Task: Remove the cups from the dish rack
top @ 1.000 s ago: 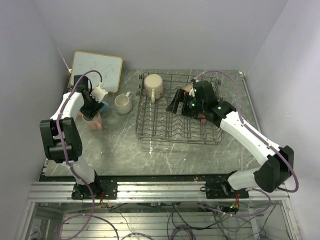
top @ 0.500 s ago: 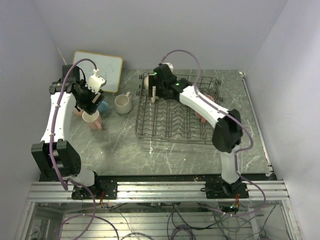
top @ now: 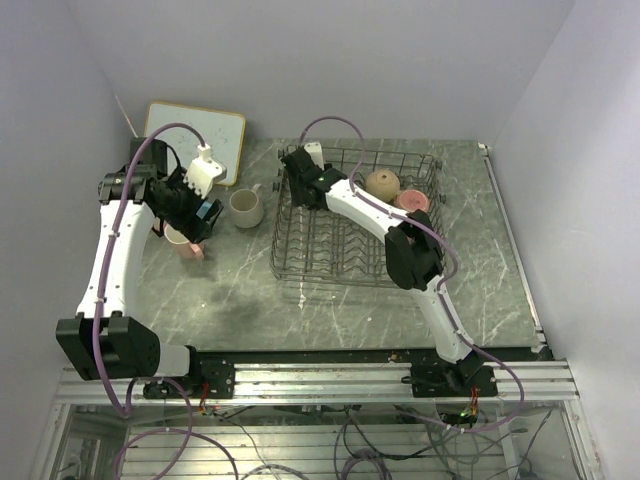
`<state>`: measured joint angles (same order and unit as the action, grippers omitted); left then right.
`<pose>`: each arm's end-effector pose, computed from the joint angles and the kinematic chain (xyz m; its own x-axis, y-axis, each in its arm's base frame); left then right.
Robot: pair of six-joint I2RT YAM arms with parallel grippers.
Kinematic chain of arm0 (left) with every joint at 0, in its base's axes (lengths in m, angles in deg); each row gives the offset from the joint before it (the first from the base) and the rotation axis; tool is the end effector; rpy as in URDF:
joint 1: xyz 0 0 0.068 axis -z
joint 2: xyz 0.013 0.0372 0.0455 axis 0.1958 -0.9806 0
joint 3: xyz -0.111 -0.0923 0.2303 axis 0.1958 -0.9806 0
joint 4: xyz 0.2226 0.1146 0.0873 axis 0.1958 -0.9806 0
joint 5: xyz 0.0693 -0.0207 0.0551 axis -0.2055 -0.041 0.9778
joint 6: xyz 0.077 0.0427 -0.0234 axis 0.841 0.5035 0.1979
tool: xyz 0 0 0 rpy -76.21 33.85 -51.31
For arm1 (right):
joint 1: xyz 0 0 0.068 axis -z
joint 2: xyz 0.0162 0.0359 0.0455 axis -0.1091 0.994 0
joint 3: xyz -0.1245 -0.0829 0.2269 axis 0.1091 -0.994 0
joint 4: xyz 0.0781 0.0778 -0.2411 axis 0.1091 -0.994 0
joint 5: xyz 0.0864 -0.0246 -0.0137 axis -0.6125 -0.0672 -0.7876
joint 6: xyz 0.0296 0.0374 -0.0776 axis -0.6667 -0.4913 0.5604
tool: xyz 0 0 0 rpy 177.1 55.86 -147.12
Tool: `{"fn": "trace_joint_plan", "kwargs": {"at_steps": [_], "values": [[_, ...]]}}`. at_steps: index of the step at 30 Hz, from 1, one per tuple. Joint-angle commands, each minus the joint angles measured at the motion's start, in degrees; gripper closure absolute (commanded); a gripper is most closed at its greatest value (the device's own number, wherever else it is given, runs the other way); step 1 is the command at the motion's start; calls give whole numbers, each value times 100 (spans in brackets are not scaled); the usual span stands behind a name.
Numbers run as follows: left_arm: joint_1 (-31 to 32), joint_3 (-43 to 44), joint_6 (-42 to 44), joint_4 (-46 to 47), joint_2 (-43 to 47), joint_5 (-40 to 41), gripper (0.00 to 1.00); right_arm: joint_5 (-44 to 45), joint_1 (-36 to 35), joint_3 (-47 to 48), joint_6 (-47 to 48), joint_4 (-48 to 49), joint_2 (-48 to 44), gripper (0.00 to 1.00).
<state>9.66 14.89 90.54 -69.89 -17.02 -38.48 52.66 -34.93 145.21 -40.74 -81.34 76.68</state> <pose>0.2863 -0.0188 0.3184 -0.5828 0.5803 -0.5688 0.6540 0.7504 0.0954 0.4454 0.3388 0.1737 -0.6795 -0.1049 -0.7262 -0.0807 0.9944 -0.0681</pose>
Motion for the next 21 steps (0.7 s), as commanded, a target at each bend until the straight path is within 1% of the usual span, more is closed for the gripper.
{"fn": "trace_joint_plan", "kwargs": {"at_steps": [1,4,8,12,16,20,21], "values": [[13,-48,-79,-168,125,-411,3,390,30,19,217,576,69,37],[13,-65,-105,-141,217,-431,3,395,55,14,316,702,155,44],[13,-40,-84,-198,239,-388,3,72,108,15,469,901,207,52],[13,-52,-97,-211,251,-363,3,-209,154,130,551,891,290,64],[10,-108,-140,-167,297,-394,4,-237,154,106,527,865,337,75],[13,-107,-126,-186,316,-447,3,-250,148,-96,500,949,255,83],[13,-97,-111,-203,322,-477,3,-231,150,-156,495,969,211,86]]}}
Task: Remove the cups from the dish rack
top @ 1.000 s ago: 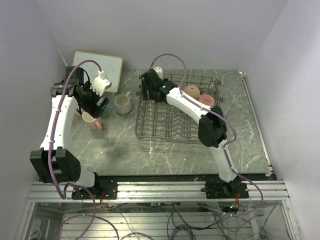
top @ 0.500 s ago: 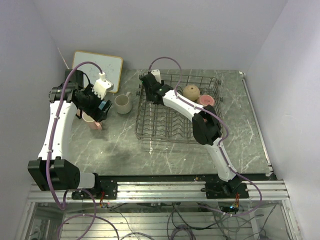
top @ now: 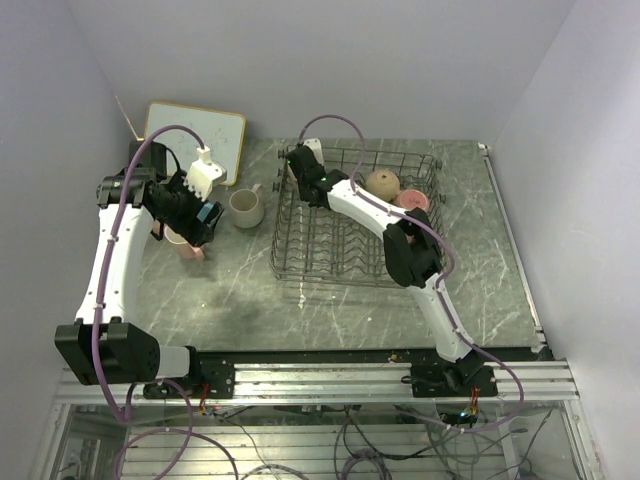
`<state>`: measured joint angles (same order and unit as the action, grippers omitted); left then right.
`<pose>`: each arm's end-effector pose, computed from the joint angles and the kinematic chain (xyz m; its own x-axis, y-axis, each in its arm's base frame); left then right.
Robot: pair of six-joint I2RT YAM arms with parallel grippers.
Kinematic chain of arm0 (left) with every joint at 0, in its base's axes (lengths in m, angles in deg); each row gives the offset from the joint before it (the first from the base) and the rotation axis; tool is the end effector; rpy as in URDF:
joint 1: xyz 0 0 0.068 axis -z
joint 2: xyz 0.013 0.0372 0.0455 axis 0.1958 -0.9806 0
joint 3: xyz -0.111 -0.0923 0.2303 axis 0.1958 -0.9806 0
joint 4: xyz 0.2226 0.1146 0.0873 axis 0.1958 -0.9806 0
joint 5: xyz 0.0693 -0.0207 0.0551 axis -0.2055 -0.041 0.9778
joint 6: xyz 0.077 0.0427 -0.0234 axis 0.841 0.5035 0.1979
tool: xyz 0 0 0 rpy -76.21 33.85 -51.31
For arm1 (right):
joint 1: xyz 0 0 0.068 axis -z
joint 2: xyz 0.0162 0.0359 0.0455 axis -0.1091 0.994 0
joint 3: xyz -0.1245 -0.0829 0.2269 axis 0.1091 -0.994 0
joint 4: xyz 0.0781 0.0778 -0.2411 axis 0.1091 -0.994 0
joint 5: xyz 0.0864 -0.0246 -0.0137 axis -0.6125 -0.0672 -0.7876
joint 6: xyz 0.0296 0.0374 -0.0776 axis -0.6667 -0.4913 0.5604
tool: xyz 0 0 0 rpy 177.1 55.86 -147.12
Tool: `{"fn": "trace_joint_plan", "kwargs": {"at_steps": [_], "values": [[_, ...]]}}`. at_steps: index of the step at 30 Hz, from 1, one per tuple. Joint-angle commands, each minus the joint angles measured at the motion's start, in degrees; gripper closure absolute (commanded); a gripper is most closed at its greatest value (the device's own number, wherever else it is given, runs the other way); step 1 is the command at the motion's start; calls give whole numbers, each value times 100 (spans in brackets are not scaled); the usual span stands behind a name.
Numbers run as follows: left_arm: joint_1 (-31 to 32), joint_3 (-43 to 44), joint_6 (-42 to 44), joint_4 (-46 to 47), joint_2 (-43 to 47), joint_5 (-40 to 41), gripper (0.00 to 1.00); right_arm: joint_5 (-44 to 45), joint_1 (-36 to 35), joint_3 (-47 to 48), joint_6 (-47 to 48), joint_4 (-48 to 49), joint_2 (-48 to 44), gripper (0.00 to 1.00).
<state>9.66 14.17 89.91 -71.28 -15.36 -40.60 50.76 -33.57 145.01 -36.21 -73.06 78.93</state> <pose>0.2761 -0.0219 0.3211 -0.5835 0.5642 -0.5841 0.6619 0.7471 0.0604 0.4658 0.3417 0.1642 -0.6255 -0.1189 -0.7711 -0.1273 0.9906 -0.0495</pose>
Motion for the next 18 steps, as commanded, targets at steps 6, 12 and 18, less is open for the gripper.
{"fn": "trace_joint_plan", "kwargs": {"at_steps": [6,12,18], "values": [[12,-87,25,-32,315,-421,2,151,20,-510,9,423,-523,100],[13,-369,22,430,740,-524,1,-258,62,-934,-136,870,-1452,100],[11,-843,185,972,1334,-584,1,-694,103,-1493,-576,1032,-2230,100]]}}
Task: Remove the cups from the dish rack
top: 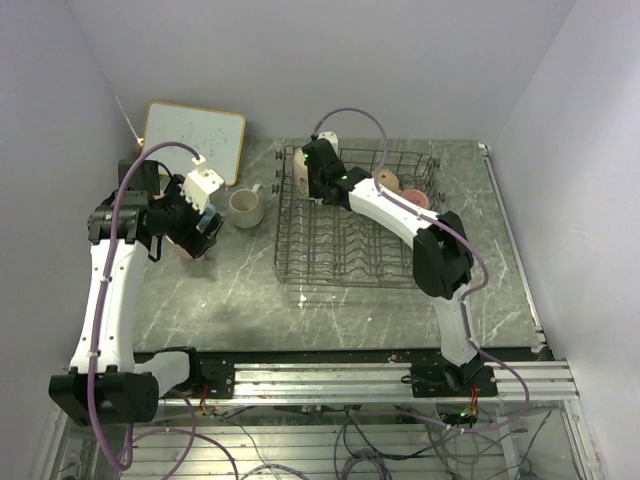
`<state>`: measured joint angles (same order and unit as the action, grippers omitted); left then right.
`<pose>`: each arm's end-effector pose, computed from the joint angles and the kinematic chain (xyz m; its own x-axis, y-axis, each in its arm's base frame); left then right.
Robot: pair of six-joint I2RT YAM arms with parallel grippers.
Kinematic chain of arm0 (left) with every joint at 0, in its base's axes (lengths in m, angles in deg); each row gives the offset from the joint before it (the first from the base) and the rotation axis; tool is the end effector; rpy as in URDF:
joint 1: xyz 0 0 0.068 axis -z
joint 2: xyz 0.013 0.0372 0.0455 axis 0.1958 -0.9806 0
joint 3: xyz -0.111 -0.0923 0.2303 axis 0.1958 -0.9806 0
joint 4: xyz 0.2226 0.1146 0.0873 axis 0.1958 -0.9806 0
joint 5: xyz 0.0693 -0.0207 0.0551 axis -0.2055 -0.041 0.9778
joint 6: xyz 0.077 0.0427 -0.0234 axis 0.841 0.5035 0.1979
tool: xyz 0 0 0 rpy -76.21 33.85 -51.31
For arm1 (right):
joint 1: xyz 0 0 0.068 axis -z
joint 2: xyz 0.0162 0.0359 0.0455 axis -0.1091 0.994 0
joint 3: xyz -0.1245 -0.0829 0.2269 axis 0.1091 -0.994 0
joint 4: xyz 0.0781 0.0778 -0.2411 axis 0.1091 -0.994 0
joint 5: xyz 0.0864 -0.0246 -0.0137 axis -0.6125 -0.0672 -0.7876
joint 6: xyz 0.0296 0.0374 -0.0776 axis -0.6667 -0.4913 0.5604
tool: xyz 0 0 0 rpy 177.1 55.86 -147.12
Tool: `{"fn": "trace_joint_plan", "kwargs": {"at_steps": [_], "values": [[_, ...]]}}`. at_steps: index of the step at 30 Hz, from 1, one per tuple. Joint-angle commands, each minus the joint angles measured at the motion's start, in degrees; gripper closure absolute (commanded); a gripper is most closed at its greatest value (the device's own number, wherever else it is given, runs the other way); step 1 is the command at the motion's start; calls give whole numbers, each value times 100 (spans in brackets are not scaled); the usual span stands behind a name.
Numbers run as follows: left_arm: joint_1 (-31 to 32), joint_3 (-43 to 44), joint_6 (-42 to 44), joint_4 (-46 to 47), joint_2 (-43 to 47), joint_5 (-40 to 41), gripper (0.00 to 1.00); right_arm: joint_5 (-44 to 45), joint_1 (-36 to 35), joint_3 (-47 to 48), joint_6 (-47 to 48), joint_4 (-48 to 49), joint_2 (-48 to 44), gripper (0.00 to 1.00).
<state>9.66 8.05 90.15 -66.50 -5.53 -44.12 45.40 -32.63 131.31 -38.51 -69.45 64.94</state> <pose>0.2448 -0.0274 0.3363 -0.4661 0.5554 -0.6887 0.6753 0.7262 0.1287 0.4368 0.3152 0.2134 -0.6176 -0.0393 -0.7855 -0.1539 0.9855 0.0716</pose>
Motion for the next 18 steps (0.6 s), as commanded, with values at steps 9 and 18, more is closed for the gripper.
{"fn": "trace_joint_plan", "kwargs": {"at_steps": [9,18], "values": [[12,-708,290,1152,651,-456,2,-1328,153,-861,-1454,739,-1888,100],[17,-1339,1294,1962,1208,-1404,0,-3515,247,-2041,-2863,1519,-3022,100]]}}
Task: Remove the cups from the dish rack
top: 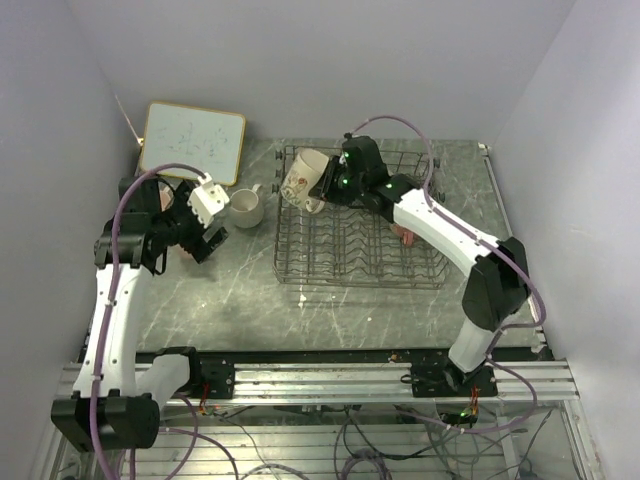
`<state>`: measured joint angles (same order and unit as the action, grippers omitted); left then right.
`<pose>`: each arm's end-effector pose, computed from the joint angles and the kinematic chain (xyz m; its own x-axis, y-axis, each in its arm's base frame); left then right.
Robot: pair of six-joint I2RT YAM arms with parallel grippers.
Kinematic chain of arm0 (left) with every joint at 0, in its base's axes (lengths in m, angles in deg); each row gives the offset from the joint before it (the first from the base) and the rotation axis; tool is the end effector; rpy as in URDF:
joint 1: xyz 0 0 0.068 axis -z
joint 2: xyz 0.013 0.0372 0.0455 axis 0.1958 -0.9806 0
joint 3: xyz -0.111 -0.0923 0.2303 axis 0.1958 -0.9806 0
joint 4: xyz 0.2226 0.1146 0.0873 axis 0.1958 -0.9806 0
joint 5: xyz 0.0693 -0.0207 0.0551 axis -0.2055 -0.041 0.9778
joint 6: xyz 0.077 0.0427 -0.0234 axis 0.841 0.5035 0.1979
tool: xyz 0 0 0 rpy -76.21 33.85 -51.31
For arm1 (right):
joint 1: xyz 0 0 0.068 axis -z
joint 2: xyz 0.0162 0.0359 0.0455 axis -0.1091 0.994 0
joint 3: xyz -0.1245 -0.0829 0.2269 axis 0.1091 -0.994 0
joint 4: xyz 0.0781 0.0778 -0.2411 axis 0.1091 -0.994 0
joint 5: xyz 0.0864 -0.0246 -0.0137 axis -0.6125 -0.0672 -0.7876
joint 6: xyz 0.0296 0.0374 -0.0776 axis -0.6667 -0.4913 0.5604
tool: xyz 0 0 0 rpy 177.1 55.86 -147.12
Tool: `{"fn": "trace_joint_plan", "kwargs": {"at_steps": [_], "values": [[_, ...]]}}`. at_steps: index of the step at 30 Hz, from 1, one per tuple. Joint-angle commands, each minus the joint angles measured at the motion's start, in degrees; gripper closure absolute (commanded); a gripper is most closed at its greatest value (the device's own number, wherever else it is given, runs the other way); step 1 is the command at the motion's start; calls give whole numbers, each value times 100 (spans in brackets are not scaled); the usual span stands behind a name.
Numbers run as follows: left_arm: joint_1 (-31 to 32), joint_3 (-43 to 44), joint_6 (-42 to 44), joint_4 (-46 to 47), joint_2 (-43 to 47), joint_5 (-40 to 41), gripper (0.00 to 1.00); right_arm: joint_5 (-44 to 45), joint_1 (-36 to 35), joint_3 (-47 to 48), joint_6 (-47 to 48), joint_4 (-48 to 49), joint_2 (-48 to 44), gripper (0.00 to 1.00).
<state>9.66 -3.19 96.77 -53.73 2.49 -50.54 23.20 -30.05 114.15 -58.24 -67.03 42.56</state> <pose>0.2324 -0.0358 0.3257 -0.2160 0.6027 -0.7682 0.7321 0.6205 0.2809 0.3706 0.2748 0.2902 -0.7377 0.2911 -0.6091 -0.1519 0.8076 0.5699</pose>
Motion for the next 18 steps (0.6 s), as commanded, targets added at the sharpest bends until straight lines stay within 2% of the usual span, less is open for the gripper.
{"fn": "trace_joint_plan", "kwargs": {"at_steps": [1,6,9,18], "values": [[22,-335,702,951,540,-864,0,-1528,-13,-503,-1069,1451,-903,100],[163,-874,786,2000,1044,-1107,1,-2610,-12,-1641,-2319,2775,-1522,100],[423,-972,847,2263,1054,-1031,2,-3018,-61,-2007,-2940,3504,-1695,100],[888,-1095,947,2766,1147,-790,4,-3466,-452,-2541,-4200,4849,-1710,100]]}}
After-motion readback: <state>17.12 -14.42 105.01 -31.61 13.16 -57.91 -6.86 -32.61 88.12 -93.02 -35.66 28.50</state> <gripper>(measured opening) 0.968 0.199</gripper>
